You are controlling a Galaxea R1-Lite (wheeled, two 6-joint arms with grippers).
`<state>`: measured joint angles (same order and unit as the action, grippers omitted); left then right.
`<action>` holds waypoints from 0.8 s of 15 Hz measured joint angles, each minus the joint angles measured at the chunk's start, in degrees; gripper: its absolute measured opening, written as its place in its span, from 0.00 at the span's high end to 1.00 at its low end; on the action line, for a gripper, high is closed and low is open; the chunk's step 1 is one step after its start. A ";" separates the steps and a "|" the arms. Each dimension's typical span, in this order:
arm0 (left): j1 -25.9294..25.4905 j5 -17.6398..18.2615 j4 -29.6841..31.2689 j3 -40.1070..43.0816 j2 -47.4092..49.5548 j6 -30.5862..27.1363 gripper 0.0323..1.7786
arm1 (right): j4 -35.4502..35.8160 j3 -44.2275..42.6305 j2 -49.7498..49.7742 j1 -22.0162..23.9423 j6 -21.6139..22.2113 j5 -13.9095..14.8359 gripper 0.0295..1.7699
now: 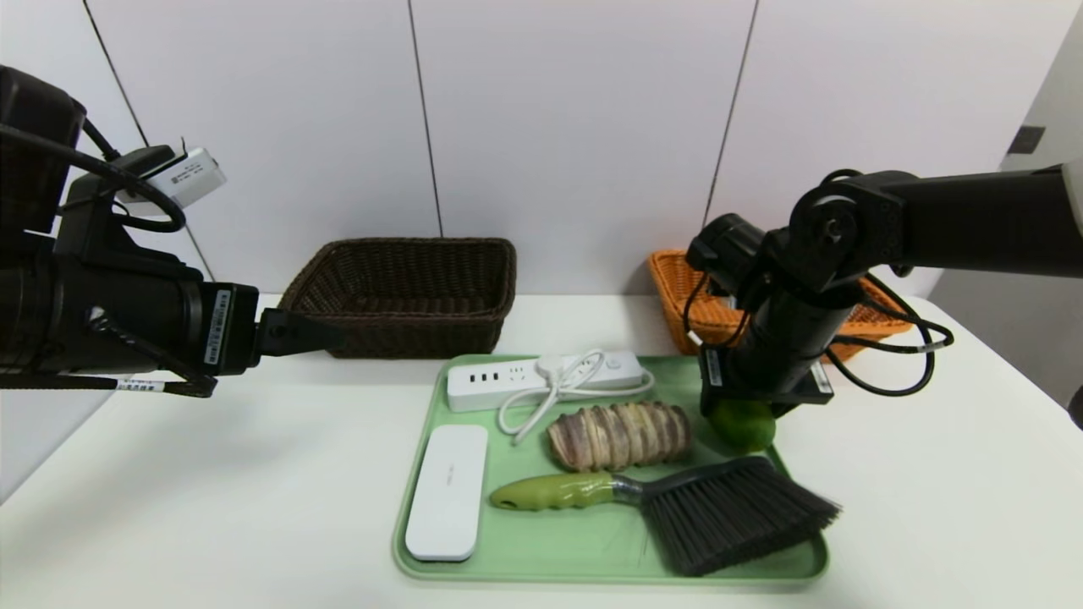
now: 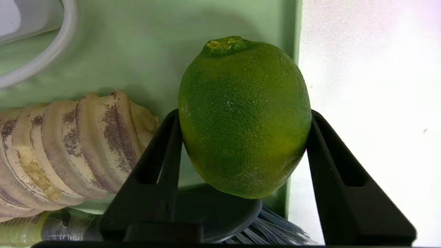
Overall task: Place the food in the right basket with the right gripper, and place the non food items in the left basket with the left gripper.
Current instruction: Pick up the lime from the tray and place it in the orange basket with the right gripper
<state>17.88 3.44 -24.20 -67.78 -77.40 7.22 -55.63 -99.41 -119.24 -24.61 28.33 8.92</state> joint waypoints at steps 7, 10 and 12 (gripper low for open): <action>-0.05 -0.02 0.04 -0.61 0.04 0.06 0.02 | -0.11 -0.06 1.68 0.13 0.09 -0.28 0.44; -0.05 0.04 0.02 -1.12 0.17 0.16 0.02 | -0.40 -0.22 5.42 0.00 0.09 -1.54 0.44; -0.05 0.11 0.04 -1.27 0.24 0.17 0.02 | -0.55 -0.23 9.57 -0.16 0.09 -5.16 0.44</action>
<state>17.83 3.55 -24.16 -69.05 -77.15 7.39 -56.17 -99.65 -109.67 -24.77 28.42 3.77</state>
